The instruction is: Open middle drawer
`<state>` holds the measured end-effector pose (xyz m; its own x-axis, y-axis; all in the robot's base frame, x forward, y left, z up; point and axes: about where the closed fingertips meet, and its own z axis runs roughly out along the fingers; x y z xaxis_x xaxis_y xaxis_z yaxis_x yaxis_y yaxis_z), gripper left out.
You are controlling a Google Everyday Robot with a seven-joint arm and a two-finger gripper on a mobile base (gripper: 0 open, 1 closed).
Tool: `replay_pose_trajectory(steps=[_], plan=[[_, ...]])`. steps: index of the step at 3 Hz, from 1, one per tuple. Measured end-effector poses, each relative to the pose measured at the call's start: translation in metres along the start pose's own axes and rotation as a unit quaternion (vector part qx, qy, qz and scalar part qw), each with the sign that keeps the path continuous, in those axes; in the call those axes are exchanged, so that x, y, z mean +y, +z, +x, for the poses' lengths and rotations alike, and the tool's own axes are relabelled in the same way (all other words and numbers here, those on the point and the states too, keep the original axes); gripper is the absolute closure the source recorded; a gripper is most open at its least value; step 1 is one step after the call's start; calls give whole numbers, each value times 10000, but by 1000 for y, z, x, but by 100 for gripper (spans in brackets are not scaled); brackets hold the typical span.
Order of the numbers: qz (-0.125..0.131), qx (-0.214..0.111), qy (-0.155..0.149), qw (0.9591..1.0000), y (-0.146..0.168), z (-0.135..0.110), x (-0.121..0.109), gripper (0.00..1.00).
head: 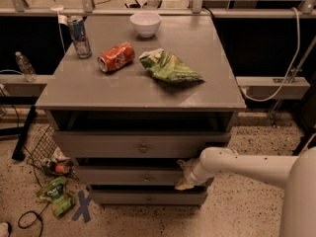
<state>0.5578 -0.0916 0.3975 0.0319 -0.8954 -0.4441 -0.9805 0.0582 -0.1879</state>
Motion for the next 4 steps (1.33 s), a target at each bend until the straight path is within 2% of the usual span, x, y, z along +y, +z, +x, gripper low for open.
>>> replay_pose_trajectory(steps=[1, 2, 3, 4], plan=[[-9, -2, -68, 10000, -5, -2, 2, 69], [-65, 2, -7, 10000, -11, -2, 11, 92], [-83, 37, 165, 9998, -21, 0, 25, 100], [-68, 83, 263, 9996, -26, 2, 33, 100]])
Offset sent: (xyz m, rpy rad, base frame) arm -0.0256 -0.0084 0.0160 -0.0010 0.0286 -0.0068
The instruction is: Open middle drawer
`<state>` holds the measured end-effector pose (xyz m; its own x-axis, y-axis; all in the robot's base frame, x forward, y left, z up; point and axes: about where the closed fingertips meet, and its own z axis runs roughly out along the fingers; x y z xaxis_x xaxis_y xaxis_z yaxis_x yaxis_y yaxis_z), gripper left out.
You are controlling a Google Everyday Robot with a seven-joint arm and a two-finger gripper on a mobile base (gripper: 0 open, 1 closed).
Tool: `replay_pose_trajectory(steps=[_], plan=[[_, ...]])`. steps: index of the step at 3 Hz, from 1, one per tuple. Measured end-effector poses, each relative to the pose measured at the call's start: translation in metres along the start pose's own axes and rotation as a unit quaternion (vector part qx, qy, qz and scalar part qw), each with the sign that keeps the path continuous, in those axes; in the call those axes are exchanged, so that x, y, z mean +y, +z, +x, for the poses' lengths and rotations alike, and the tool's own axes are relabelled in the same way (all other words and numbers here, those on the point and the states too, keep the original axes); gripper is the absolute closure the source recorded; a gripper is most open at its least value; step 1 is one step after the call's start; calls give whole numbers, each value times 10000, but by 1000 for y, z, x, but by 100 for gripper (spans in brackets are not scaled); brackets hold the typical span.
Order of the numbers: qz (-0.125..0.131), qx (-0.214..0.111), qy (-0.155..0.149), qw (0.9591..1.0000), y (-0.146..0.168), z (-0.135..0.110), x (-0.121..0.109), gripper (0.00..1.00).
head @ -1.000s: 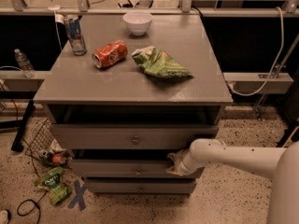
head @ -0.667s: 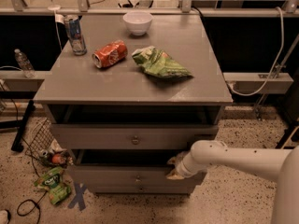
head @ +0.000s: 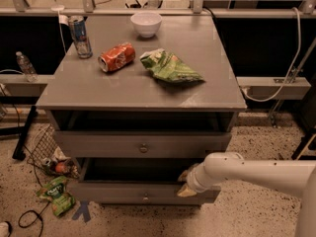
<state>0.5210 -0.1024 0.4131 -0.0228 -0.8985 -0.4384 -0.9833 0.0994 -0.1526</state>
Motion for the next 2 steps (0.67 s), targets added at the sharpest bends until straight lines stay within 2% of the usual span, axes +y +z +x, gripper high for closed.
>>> replay_pose_trajectory(steps=[1, 2], plan=[[0, 0, 0, 10000, 0, 0, 0, 100], [-45, 25, 163, 9999, -8, 0, 16, 100]])
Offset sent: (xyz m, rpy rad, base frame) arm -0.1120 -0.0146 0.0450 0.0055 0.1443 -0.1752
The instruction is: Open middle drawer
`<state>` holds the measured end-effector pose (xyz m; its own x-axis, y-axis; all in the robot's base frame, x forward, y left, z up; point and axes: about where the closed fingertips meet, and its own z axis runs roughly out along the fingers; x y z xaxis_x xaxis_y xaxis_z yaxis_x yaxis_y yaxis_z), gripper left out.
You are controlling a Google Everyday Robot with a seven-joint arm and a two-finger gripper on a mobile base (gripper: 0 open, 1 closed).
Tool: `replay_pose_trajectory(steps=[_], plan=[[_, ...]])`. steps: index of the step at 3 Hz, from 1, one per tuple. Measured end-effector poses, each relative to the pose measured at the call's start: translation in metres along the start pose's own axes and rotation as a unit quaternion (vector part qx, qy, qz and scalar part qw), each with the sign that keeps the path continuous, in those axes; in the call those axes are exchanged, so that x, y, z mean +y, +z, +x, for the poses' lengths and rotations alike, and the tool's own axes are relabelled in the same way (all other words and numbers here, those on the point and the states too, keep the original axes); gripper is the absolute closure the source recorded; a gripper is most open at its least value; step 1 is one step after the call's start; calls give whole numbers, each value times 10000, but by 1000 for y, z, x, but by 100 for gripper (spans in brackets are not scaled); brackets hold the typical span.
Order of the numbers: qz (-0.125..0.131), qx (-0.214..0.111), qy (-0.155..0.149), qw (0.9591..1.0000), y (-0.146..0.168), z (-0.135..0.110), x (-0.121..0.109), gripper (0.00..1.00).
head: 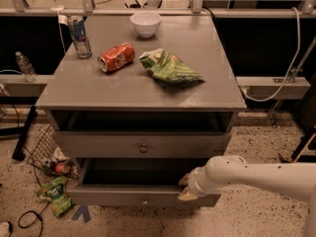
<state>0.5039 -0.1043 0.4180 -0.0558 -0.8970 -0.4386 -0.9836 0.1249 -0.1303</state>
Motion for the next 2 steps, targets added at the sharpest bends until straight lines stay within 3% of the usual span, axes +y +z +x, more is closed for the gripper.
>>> replay_pose_trajectory(steps=[1, 2], plan=[[0, 0, 0, 10000, 0, 0, 0, 100], [-121, 93, -189, 9997, 5, 5, 29, 100]])
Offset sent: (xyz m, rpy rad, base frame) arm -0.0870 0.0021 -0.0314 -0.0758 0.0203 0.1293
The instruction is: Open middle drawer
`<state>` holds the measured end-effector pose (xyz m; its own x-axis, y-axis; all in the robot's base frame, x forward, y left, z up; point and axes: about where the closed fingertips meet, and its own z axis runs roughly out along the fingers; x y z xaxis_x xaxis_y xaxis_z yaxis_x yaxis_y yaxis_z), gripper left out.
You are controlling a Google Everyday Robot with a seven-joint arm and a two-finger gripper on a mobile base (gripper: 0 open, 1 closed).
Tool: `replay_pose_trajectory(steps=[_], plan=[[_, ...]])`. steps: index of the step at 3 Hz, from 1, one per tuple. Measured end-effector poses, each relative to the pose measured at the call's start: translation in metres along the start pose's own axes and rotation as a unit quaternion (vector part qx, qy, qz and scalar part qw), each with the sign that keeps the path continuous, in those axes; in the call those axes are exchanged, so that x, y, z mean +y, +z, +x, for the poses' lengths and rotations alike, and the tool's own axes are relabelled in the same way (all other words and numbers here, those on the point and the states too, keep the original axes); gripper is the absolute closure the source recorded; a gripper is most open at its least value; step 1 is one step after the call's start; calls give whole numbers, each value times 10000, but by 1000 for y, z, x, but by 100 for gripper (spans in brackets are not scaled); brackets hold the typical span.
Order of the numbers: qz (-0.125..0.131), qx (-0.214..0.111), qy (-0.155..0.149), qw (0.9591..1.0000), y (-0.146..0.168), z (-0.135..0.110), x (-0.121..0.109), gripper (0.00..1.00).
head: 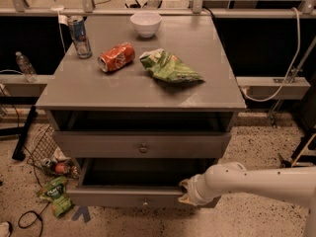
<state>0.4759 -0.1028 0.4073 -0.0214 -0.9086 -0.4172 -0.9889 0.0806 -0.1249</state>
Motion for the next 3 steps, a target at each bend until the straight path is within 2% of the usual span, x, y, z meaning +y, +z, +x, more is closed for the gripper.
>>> replay_pose_trajectory(steps=[1, 3], plan=[[-93, 40, -71, 9999, 6, 3, 17, 100], [-95, 39, -71, 9999, 6, 3, 18, 100]])
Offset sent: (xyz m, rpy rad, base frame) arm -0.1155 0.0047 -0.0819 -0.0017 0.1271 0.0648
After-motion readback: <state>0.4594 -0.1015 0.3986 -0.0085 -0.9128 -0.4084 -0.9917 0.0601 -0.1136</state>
